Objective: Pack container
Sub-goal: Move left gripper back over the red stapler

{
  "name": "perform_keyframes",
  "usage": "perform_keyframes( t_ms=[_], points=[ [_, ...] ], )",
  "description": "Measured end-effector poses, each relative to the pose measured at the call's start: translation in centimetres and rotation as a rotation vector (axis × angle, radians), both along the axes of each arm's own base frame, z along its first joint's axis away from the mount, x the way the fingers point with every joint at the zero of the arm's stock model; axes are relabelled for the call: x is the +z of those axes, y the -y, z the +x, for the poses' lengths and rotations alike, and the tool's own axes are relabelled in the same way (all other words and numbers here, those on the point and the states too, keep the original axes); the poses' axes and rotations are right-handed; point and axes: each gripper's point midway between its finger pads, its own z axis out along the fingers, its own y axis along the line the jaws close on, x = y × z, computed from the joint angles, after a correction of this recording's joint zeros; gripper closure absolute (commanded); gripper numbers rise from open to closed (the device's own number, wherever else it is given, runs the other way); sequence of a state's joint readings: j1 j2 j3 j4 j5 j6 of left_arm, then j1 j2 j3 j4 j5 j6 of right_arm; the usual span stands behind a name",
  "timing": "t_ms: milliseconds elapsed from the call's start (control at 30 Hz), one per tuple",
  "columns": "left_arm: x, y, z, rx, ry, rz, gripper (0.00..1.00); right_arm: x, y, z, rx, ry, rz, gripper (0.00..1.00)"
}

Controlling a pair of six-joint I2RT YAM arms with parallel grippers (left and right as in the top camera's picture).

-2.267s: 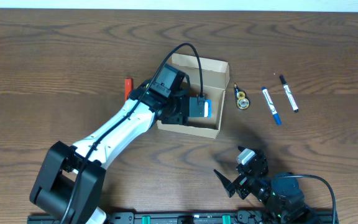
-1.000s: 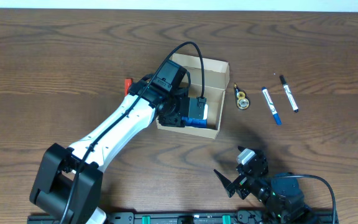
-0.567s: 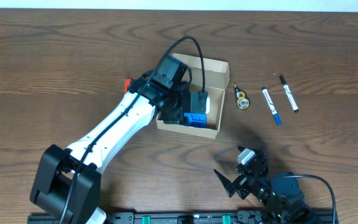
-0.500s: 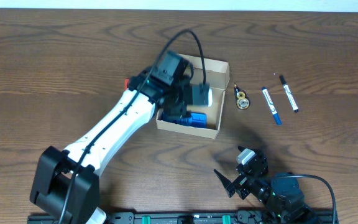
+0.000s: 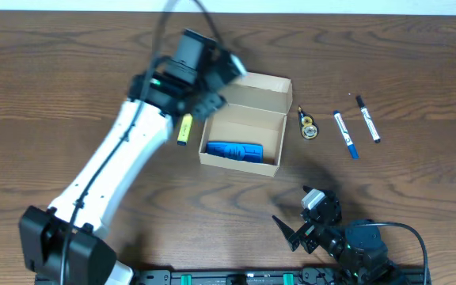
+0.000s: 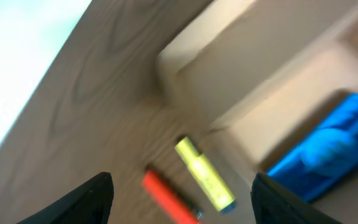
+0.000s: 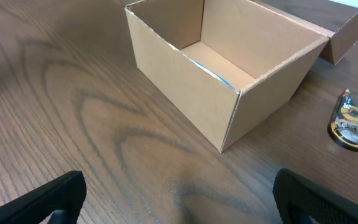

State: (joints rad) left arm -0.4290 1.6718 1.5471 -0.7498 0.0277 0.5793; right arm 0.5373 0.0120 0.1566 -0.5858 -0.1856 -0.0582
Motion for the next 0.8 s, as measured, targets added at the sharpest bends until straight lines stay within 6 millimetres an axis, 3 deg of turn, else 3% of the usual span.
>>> perform_keyframes(
  t_ms=[233, 333, 467, 533, 800],
  points=[
    [-0.1, -8.6, 2.7, 0.332, -0.050, -0.133, 0.25, 0.0, 0.0, 0.0, 0.000, 0.000, 0.000, 0.01],
    [-0.4, -11.0, 3.4, 0.424, -0.048, -0.175, 0.26, 0.0, 0.0, 0.0, 0.000, 0.000, 0.000, 0.01],
    [-2.4, -11.9, 4.0, 0.498, -0.077, -0.211, 0.28, 0.0, 0.0, 0.0, 0.000, 0.000, 0.000, 0.01],
    [-4.5, -11.8, 4.1, 0.532, -0.118, -0.218, 0.32, 0.0, 0.0, 0.0, 0.000, 0.000, 0.000, 0.01],
    [-13.1, -11.8, 3.6, 0.655, -0.323, -0.193, 0.31, 0.0, 0.0, 0.0, 0.000, 0.000, 0.000, 0.01]
  ],
)
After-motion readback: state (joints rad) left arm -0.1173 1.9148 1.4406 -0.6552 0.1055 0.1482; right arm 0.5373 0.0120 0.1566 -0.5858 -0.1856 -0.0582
